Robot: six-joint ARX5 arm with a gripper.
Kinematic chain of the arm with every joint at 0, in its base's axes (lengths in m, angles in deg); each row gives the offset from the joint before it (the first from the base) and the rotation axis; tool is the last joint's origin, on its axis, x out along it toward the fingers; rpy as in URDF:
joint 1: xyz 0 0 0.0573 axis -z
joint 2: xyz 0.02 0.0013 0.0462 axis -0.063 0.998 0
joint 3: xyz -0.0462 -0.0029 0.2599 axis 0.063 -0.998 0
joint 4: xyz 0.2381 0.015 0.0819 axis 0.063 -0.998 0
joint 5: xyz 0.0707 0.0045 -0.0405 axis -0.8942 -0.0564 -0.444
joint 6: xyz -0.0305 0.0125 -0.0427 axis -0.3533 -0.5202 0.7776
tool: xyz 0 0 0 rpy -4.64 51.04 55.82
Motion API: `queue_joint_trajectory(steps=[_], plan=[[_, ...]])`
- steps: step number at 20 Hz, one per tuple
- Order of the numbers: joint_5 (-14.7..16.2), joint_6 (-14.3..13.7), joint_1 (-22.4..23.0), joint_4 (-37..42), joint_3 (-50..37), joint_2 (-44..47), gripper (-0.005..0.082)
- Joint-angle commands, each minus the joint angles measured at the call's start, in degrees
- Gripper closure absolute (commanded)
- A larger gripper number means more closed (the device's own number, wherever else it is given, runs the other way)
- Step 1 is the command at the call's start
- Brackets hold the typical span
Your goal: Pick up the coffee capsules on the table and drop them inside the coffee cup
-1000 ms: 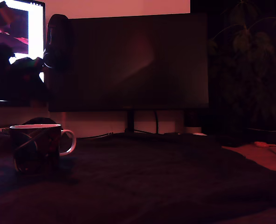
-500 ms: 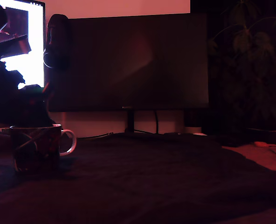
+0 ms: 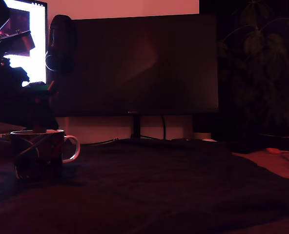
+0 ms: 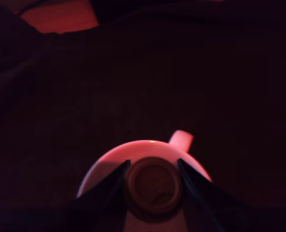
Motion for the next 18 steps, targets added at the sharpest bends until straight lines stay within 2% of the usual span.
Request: queue_joint_trajectory(steps=[1, 4, 5, 8, 10, 14, 18], plan=[[-0.39, 0.04, -0.04, 0.5, 0.22, 0.13, 0.0498], [-0.37, -0.35, -0.02, 0.96, 0.22, 0.13, 0.0286], [-0.37, -0.35, -0.02, 0.92, 0.22, 0.13, 0.0264], [-0.39, -0.37, -0.02, 0.92, 0.22, 0.09, 0.0275], [-0.35, -0.37, -0.02, 0.9, 0.22, -0.35, 0.0372], [-0.28, -0.37, -0.02, 0.87, 0.22, -3.3, 0.0769], [0.87, -0.33, -0.02, -0.04, 0.2, -8.37, 0.0789]])
